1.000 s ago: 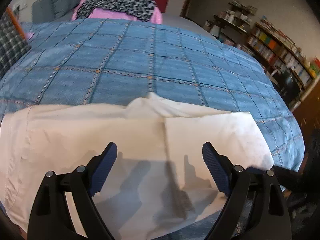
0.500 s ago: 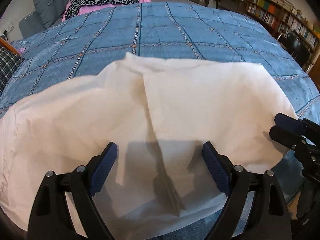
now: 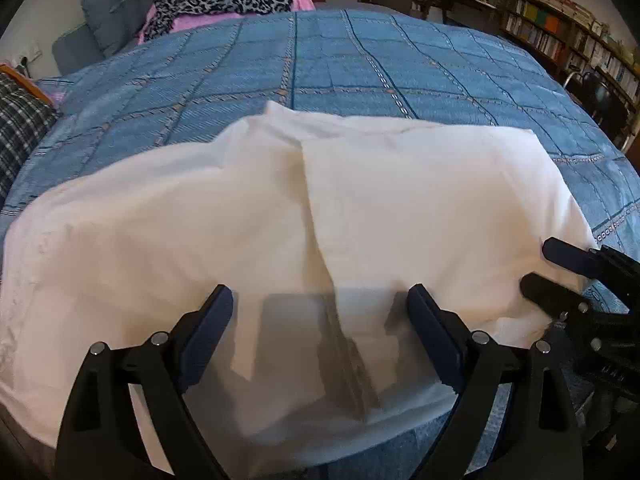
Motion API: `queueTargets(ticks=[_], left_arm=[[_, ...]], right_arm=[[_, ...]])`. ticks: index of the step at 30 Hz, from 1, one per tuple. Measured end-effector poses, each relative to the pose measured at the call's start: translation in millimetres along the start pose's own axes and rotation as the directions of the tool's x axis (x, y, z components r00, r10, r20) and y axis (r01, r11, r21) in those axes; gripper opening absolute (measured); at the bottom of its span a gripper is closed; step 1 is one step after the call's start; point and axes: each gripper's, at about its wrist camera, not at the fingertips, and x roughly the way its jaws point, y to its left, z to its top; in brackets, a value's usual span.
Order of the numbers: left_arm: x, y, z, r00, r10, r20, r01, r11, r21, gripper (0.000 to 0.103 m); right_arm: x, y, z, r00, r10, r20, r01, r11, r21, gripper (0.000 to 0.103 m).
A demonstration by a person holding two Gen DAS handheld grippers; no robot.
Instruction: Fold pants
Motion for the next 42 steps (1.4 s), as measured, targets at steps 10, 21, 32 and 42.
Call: queueTargets(ticks=[10, 21, 32, 42], left_arm=[[-36, 27, -7, 0.995, 0.088, 0.054, -0.084, 0.995, -0.058, 0.090], [-58, 94, -20, 0.983, 0.172, 0.058, -0.154, 0.960, -0.235, 0.097], [-101, 184, -65, 0.988, 0.152, 0.008, -0.131, 0.876, -0.464, 0.096], [-117, 219, -95, 0.987, 0.162, -0.008, -0.134, 0.788, -0.601, 0.097]], right_arm=[[1, 14, -2, 0.999, -0.041, 0.000, 0.041, 0.998, -0.038, 0.070], [0, 16, -3, 0.998, -0.062, 0.006, 0.062, 0.997, -0.048, 0.071], [0, 16, -3, 0.998, -0.062, 0.010, 0.062, 0.997, -0.048, 0.074], [0, 15, -4, 0.998, -0.057, 0.015, 0.058, 0.997, -0.052, 0.075]])
